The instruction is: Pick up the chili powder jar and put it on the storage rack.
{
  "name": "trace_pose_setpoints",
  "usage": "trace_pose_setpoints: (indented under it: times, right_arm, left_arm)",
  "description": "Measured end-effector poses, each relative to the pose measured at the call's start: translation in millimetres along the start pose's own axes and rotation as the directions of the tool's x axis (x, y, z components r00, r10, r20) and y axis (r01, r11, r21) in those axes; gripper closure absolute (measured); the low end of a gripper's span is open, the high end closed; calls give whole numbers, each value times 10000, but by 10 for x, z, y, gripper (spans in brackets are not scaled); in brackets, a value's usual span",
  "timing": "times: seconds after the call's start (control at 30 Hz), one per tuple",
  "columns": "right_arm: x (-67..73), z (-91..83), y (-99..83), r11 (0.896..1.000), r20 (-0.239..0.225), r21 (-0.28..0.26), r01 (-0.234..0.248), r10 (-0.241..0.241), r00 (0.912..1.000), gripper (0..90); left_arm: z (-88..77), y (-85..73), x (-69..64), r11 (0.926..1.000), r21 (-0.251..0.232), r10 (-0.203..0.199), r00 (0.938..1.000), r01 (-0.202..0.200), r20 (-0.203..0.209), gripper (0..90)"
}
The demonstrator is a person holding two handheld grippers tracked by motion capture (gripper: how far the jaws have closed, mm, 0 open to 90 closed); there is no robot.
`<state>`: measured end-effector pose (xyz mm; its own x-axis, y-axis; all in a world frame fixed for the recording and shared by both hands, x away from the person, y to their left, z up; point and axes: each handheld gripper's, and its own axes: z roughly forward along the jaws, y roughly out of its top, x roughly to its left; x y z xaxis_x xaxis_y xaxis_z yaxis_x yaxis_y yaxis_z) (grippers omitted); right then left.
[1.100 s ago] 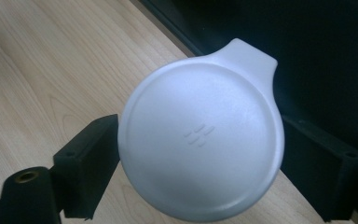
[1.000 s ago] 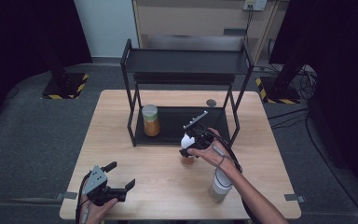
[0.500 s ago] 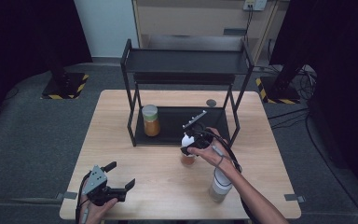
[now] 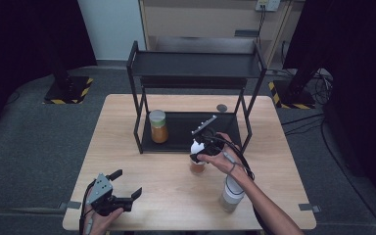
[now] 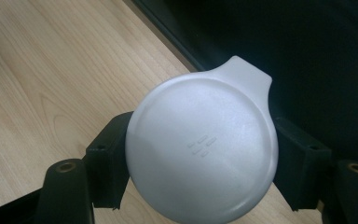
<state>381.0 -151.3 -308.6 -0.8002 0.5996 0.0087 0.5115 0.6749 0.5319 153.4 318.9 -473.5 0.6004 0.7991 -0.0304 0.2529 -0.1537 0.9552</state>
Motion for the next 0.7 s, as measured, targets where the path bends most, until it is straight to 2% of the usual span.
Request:
trace_pose_setpoints:
  times: [0.33, 0.7]
  right_arm:
    - [98, -10, -7, 9990, 246, -54, 437, -436, 9987, 315]
    - [21, -130, 18, 9991, 98, -172, 392, -391, 9992, 315]
  left_arm:
    - [1, 0, 1, 10000, 4, 2, 10000, -2, 11, 11]
    - [2, -2, 3, 10000, 0, -12, 10000, 12, 16, 11]
